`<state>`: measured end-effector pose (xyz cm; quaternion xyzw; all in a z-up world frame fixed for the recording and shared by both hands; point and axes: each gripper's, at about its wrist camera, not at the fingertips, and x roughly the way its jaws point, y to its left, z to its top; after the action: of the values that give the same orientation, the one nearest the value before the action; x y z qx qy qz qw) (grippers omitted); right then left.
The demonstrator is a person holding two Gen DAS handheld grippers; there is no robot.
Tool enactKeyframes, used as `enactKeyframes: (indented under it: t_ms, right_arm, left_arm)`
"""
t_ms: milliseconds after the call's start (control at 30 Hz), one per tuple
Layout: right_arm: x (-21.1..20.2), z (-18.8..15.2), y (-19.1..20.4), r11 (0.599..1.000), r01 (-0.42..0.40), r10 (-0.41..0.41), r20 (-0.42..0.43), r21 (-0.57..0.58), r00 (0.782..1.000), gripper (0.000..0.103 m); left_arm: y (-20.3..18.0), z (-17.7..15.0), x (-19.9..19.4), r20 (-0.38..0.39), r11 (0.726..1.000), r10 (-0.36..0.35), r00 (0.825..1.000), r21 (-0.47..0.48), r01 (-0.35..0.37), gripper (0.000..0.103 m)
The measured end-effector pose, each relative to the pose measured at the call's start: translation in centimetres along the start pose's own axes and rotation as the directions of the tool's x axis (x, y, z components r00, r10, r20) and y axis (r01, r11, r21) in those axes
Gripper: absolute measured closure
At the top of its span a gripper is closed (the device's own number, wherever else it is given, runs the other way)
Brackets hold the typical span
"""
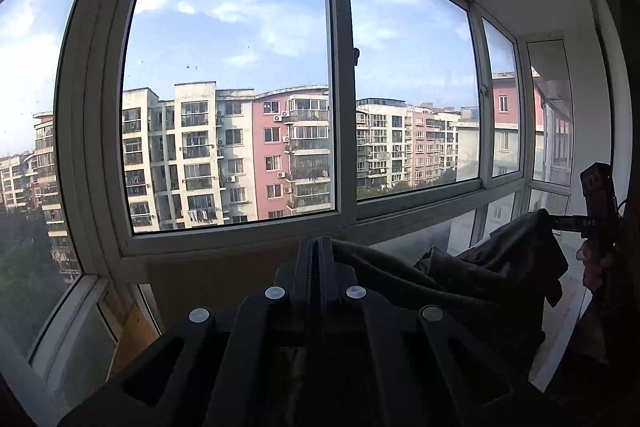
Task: Fold clothes
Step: 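Lay the grey t-shirt flat on the mat and open both grippers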
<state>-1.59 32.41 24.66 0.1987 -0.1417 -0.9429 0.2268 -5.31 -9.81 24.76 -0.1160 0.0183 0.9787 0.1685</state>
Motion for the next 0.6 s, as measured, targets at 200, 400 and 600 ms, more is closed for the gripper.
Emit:
enactKeyframes:
  t_ms: [200, 400, 600]
  right_arm:
    - [14.7, -7.9, -10.7, 0.976, 0.203, -0.18, -0.24, 0.075, 0.954, 0.092]
    - [26.3, -20.6, -24.5, 0.853, 0.521, -0.437, -0.589, -0.031, 0.68, 0.083]
    - [28.2, -22.3, -23.2, 0.923, 0.359, -0.367, -0.608, -0.141, 0.704, 0.062]
  left_arm:
    - [4.1, -10.1, 16.5, -0.27, 0.994, 0.08, 0.96, -0.053, -0.098, 0.101]
    - [4.9, -27.8, 32.4, -0.656, 0.988, 0.067, 0.752, -0.059, -0.141, 0.101]
    - [4.2, -36.2, 33.5, -0.753, 0.984, 0.001, 0.658, -0.117, -0.136, 0.101]
